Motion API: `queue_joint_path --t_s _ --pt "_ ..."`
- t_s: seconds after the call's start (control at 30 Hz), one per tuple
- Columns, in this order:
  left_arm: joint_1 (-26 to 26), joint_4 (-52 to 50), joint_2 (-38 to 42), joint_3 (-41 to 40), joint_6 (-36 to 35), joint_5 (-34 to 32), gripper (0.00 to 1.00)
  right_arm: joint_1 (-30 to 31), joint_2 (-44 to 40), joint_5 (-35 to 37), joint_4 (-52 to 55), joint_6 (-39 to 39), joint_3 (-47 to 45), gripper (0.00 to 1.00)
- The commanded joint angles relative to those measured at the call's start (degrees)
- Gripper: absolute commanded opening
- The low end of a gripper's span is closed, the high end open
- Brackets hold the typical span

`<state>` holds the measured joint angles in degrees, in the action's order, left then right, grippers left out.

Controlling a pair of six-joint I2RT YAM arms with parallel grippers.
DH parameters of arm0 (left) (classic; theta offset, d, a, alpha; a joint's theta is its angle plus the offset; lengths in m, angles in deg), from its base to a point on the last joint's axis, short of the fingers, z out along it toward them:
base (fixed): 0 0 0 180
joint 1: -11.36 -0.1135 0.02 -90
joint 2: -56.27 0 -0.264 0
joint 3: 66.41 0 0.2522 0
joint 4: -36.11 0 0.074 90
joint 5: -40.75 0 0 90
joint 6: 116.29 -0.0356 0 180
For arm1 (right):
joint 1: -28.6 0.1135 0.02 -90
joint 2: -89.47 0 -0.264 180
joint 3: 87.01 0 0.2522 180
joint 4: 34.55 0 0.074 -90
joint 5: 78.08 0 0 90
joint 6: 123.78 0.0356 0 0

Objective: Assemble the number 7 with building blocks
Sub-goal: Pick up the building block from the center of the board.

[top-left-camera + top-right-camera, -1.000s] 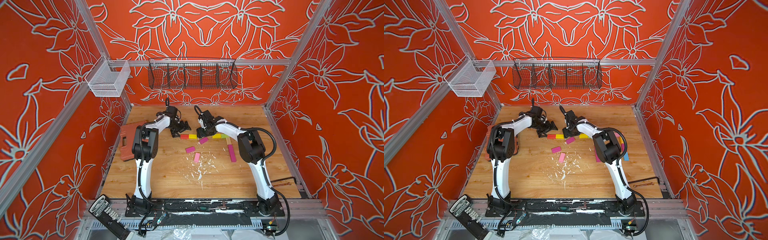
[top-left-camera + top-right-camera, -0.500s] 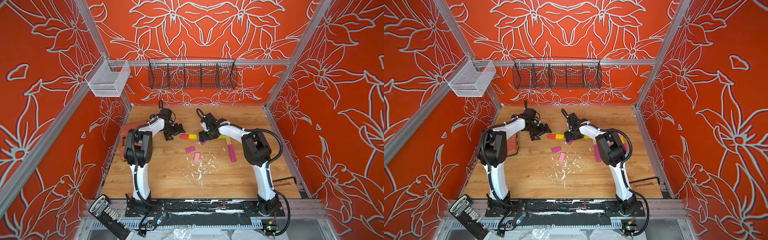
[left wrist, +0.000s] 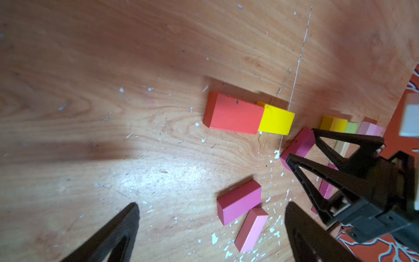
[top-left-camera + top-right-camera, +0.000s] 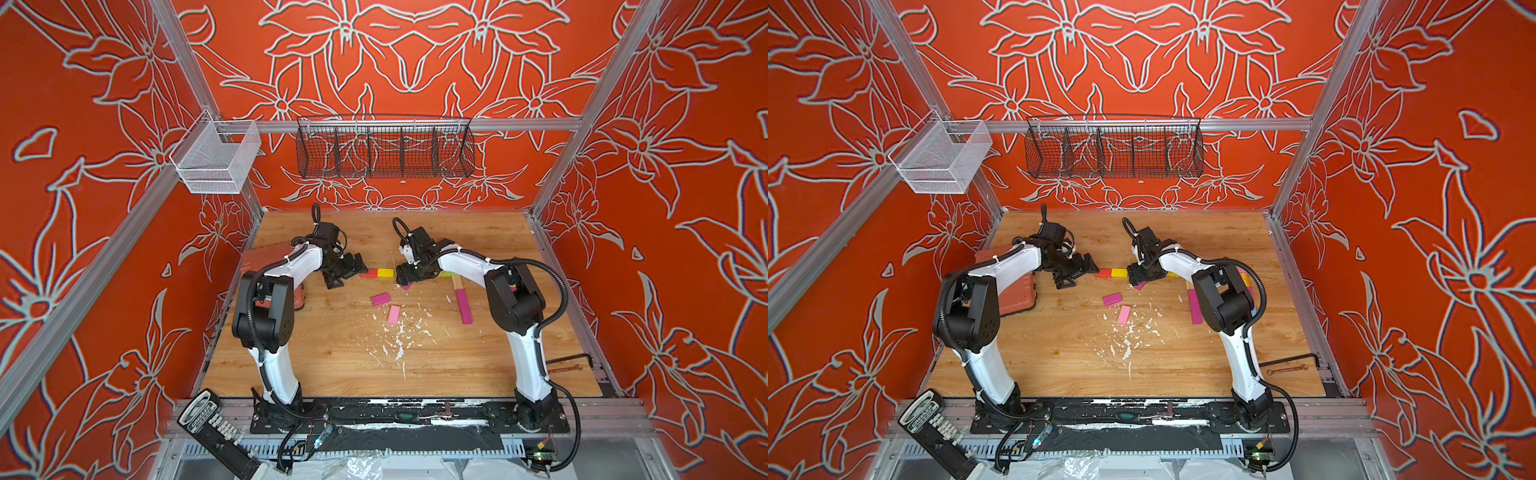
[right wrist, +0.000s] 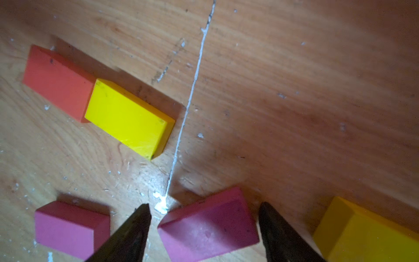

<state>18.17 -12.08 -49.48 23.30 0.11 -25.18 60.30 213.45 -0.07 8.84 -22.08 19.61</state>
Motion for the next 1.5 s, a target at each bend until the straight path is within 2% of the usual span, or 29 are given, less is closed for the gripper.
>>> queue_joint_path --t_s 0.0,0.3,0.57,0.73,1.1,1.23,1.47 --pt "0.22 0.2 3.0 -1.12 -0.13 -0.04 0.97 2.17 -0.31 -3.22 0.99 -0.98 -3.0 0.77" --pt "3.33 -1.21 4.55 -2.64 -2.53 0.06 0.97 4.1 -1.66 -0.54 0.65 -2.11 -5.61 0.73" --pt "3.83 -0.71 7.24 -6.09 -2.22 -0.57 0.98 5.39 0.22 5.92 2.63 -2.58 -4.18 0.66" --pt "3.78 -1.16 8.87 -7.03 -2.21 -1.12 0.97 5.82 -0.35 6.95 2.42 -3.03 -3.73 0.6" --pt "3.74 -1.56 14.78 -10.25 -0.85 -4.56 0.97 7.82 -6.62 1.08 -3.03 -9.49 -8.17 0.58" --pt "3.61 -1.76 17.37 -12.52 -0.02 -7.21 0.97 8.17 -6.85 -1.71 -2.79 -10.98 -7.12 0.57" --pt "1.02 -1.47 25.57 -18.96 2.34 -10.33 0.98 8.64 -4.64 -4.29 -2.34 -9.26 -2.67 0.57"
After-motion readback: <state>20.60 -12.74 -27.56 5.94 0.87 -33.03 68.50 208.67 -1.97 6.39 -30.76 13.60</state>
